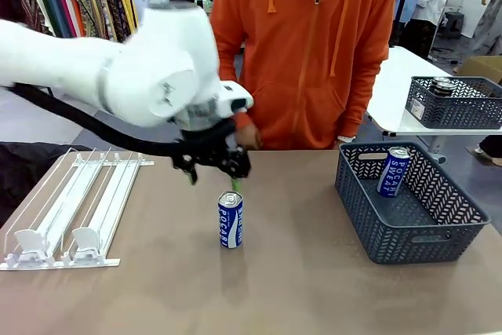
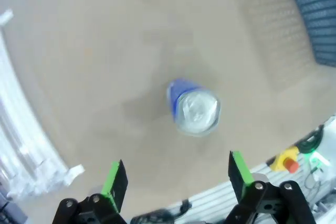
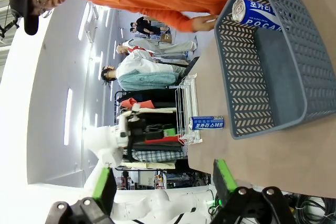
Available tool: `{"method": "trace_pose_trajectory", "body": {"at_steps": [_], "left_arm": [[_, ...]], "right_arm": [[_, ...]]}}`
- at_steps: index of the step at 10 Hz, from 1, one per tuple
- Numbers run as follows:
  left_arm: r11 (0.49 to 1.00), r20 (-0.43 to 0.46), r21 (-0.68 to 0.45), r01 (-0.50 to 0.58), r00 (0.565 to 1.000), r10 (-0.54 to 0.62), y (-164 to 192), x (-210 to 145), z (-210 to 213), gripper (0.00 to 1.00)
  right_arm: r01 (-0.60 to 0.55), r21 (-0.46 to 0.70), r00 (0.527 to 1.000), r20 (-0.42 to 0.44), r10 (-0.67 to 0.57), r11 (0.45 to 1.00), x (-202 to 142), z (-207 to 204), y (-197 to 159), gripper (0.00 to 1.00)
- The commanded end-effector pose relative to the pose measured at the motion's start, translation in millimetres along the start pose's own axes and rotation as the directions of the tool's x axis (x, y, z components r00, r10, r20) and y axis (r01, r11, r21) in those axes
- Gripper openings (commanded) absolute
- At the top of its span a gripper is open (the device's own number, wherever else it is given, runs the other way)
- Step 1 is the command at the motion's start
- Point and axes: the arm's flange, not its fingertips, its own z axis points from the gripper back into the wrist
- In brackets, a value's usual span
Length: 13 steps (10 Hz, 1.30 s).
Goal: Retrieve and store the cans from the dispenser.
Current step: Pick up one can from the Automatic Can Dispenser and place it in the middle of the table.
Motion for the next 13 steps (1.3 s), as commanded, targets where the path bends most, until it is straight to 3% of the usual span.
{"method": "trace_pose_trajectory", "body": {"at_steps": [1,2,4,8,10,11,12,13], "left_arm": [[0.998,0.003,-0.061,-0.005,1.0,0.005,83.5,-44.9,54.1,1.0],[0.991,0.023,-0.131,0.012,1.0,-0.009,127.3,-61.3,77.4,1.0],[0.953,0.079,-0.3,-0.041,0.995,0.068,216.7,-97.9,107.4,1.0],[0.736,0.079,-0.657,-0.16,0.957,0.278,362.7,-156.1,100.0,1.0],[0.652,0.057,-0.735,-0.185,0.942,0.332,385.4,-172.2,80.2,1.0],[0.651,0.013,-0.725,-0.223,0.941,0.337,387.1,-171.8,71.3,1.0],[0.692,0.067,-0.697,-0.188,0.944,0.324,389.7,-179.6,86.3,1.0],[0.692,0.067,-0.697,-0.188,0.944,0.324,389.7,-179.6,86.3,1.0]], "right_arm": [[0.011,0.018,1.0,0.007,-0.011,1.0,1.7,-0.9,6.1,1.0],[0.011,0.018,1.0,0.007,-0.011,1.0,1.7,-0.9,6.1,1.0],[0.011,0.018,1.0,0.007,-0.011,1.0,1.7,-0.9,6.1,1.0],[0.011,0.018,1.0,0.007,-0.011,1.0,1.7,-0.9,6.1,1.0],[0.011,0.018,1.0,0.007,-0.011,1.0,1.7,-0.9,6.1,1.0],[0.011,0.018,1.0,0.007,-0.011,1.0,1.7,-0.9,6.1,1.0],[0.011,0.018,1.0,0.007,-0.011,1.0,1.7,-0.9,6.1,1.0],[0.011,0.018,1.0,0.007,-0.011,1.0,1.7,-0.9,6.1,1.0]]}}
